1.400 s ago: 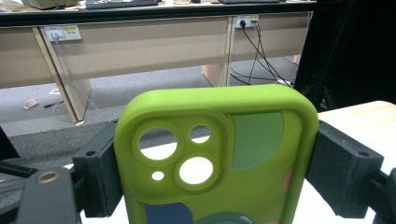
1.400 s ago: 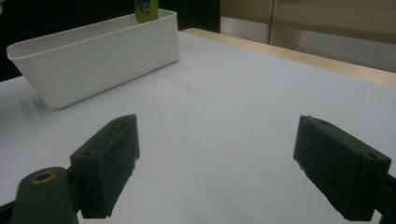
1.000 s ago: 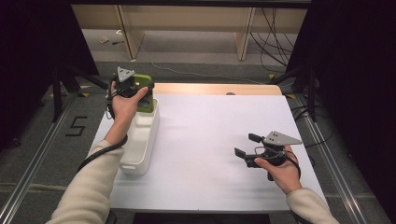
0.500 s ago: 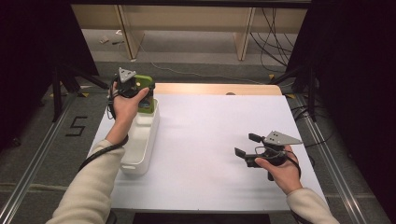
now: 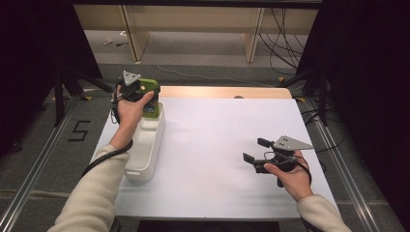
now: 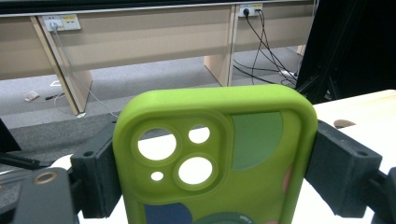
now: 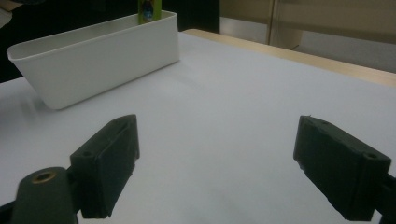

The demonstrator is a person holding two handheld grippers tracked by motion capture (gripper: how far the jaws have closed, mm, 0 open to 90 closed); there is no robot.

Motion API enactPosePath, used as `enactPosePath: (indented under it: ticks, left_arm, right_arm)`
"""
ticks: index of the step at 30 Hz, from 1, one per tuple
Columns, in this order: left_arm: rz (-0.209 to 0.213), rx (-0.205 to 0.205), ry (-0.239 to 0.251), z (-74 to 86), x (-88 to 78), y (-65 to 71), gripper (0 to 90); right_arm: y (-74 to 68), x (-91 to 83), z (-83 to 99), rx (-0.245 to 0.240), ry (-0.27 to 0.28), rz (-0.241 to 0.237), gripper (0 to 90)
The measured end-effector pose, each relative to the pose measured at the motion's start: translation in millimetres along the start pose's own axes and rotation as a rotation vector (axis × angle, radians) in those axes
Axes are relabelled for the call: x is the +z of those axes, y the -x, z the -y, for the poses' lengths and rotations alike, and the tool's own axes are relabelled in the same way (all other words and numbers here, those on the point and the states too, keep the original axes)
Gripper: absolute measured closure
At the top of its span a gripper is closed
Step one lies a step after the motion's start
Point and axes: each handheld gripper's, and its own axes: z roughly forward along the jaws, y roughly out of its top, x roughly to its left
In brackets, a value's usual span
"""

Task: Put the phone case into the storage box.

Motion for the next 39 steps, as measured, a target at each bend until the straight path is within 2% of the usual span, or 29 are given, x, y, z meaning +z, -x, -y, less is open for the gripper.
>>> enactPosePath:
  ticks: [39]
  left_arm:
    - [-0.006, 0.004, -0.036, 10.5, 15.2, -2.1, 15.6]
  right_arm:
    - [0.1, 0.5, 0.7, 0.001, -0.006, -0.002, 15.4]
